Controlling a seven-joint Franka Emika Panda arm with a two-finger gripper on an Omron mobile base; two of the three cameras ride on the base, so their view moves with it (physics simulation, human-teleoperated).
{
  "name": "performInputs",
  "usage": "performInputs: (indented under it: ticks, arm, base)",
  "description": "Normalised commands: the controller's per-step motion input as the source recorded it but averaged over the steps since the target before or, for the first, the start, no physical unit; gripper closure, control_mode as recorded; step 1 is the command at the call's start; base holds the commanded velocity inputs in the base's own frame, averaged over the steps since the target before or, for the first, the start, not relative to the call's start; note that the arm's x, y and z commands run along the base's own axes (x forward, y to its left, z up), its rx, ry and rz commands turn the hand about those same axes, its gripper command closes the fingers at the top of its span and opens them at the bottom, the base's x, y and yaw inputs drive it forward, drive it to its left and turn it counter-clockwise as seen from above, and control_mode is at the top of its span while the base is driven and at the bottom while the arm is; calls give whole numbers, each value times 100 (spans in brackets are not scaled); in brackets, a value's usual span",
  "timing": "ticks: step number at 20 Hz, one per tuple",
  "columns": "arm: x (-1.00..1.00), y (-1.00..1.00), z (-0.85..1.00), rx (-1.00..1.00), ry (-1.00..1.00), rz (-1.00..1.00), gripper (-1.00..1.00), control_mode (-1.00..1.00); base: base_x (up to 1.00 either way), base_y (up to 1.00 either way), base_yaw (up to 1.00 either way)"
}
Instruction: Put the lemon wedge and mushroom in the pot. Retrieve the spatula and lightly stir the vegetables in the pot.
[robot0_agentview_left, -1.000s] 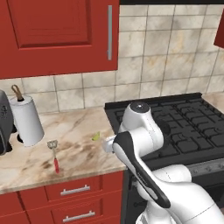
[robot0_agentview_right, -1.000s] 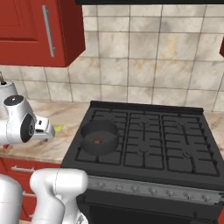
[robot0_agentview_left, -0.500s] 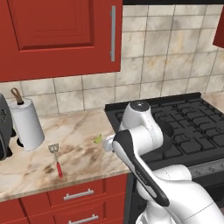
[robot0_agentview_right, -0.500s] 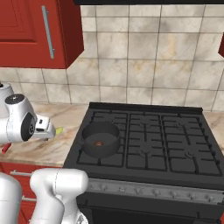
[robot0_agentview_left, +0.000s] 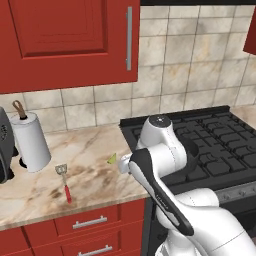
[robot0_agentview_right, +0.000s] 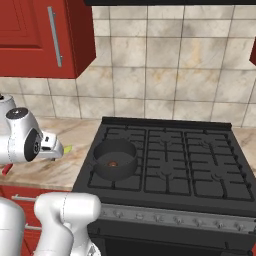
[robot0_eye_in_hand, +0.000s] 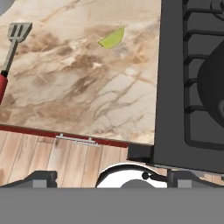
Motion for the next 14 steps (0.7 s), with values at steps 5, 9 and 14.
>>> performInputs:
  ticks: [5,9,14]
  arm:
    - [33,1,0,0,0,-2,-100,-100]
    - [83,23,-1,0,1,-15,-100,-100]
    - [96,27,0,0,14,-18,-100,-100]
  base:
    - [8,0,0]
    - [0,0,0]
    - [0,0,0]
